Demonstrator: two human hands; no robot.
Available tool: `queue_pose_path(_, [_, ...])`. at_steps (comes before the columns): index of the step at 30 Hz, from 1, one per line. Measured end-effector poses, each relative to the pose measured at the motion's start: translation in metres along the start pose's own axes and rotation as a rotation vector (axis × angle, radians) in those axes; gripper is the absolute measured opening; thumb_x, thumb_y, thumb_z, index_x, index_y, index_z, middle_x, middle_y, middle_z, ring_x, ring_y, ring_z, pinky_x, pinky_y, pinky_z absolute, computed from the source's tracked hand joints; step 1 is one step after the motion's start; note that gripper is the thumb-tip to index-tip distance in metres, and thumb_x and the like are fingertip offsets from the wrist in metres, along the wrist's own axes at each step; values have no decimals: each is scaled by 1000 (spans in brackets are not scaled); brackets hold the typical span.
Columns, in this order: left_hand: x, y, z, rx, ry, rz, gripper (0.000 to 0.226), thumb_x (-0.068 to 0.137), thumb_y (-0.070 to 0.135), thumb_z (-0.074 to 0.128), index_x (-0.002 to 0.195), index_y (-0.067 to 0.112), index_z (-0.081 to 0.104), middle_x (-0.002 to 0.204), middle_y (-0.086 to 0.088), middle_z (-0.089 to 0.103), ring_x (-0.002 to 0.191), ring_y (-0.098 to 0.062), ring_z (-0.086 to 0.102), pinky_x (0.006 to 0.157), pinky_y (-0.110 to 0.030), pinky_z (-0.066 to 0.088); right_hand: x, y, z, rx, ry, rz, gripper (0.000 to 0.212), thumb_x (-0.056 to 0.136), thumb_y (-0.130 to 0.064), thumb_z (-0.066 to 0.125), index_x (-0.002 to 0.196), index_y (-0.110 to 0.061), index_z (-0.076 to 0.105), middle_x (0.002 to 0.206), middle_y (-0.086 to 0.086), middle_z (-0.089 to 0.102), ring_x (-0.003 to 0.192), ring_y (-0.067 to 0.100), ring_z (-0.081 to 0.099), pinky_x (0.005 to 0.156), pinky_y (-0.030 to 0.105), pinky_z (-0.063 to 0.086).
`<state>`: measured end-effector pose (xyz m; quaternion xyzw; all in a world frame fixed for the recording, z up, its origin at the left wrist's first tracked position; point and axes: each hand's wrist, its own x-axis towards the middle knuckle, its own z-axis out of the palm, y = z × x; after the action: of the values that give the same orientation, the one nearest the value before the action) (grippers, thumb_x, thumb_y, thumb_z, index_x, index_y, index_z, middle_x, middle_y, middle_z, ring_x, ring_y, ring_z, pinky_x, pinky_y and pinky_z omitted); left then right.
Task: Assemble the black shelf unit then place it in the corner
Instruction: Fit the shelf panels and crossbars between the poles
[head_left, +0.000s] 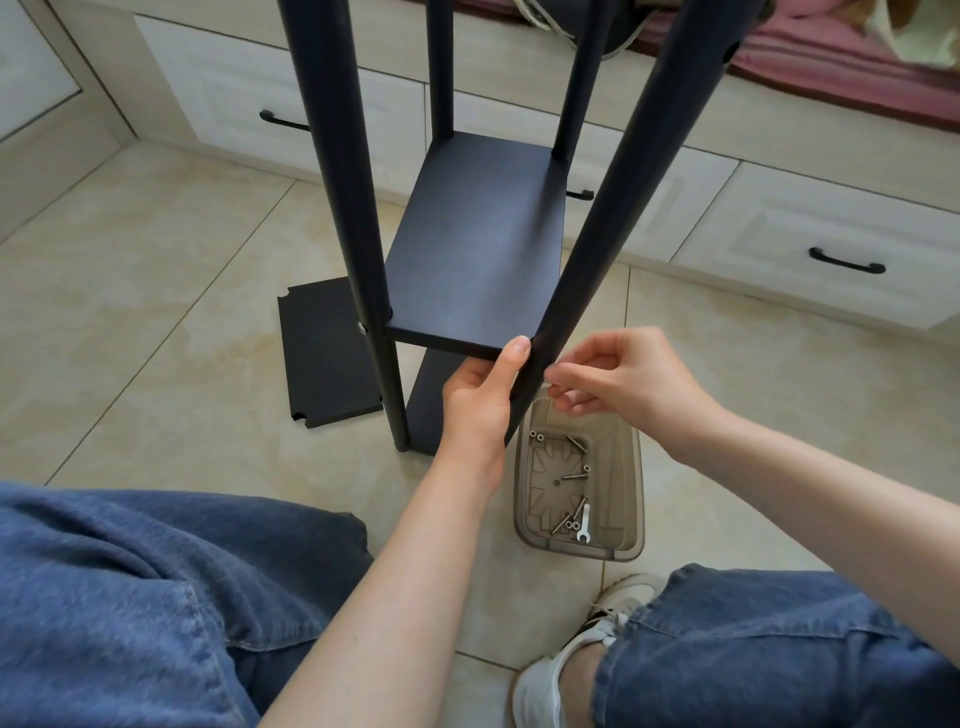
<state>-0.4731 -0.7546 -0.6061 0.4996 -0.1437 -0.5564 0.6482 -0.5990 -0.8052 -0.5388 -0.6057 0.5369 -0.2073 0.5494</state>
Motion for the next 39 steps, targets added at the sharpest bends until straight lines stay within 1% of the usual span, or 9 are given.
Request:
queue_pose_path(5, [1,-1,0,-16,-9,-4,14,94,30,69,98,18,76,103,-9,78,104,-29,72,95,-36,56,-2,2,0,-146,34,-168,12,80,-2,79,80,-8,68,68,9,74,63,22,74,61,24,59])
queue_pose_path(9, [2,-2,0,-16,-5,-14,13,94,29,70,97,19,76,97,-2,78,96,-18,73,90,-32,56,-1,3,-2,-213,42,-211,20,79,5,76,78,-13,68,67,3,74,61,15,73,60,19,55])
queue_pose_path(16, [2,-1,0,-36,-16,-31,12,90,32,74,89,22,79,98,-3,78,93,-18,73,91,-33,56,3,5,-3,-342,61,-293,20,78,-1,80,81,-14,65,67,-3,72,60,10,72,64,18,56])
queue_pose_path(22, [1,-1,0,-55,-11,-53,16,87,37,77,87,20,77,97,-8,76,91,-21,71,98,-42,53,6,5,-6,-407,67,-352,30,74,-3,84,77,-23,62,69,-6,72,59,5,70,64,16,55])
queue_pose_path(25, [-1,0,0,-45,-34,-47,34,74,49,76,92,21,76,98,-6,77,92,-19,72,94,-36,54,6,6,-5,-430,65,-362,31,74,-5,84,80,-23,60,68,-8,71,58,3,69,66,18,55])
queue_pose_path(28, [-1,0,0,-32,-60,-43,42,70,54,75,96,20,75,99,-5,77,94,-19,73,89,-32,55,7,4,-7,-476,50,-365,32,74,-8,84,90,-21,60,66,-8,71,59,2,66,64,12,50])
queue_pose_path(34, [-1,1,3,-64,-70,-40,34,68,51,77,87,23,78,94,-5,77,85,-15,74,73,-20,56,11,-3,-13,-556,7,-367,41,74,-12,85,107,-24,63,75,-10,69,69,4,63,64,9,46])
queue_pose_path(36, [0,1,4,-49,-71,-32,35,66,55,77,86,27,78,95,-3,77,88,-15,74,76,-22,56,12,-4,-14,-560,-13,-379,47,75,-12,85,111,-30,60,76,-11,68,70,4,63,63,8,45])
queue_pose_path(39, [-1,2,5,-30,-77,-17,29,68,59,73,82,35,80,93,0,77,88,-12,73,73,-16,55,12,-6,-16,-565,-51,-407,63,77,-14,84,112,-51,48,77,-12,67,71,3,63,63,10,46])
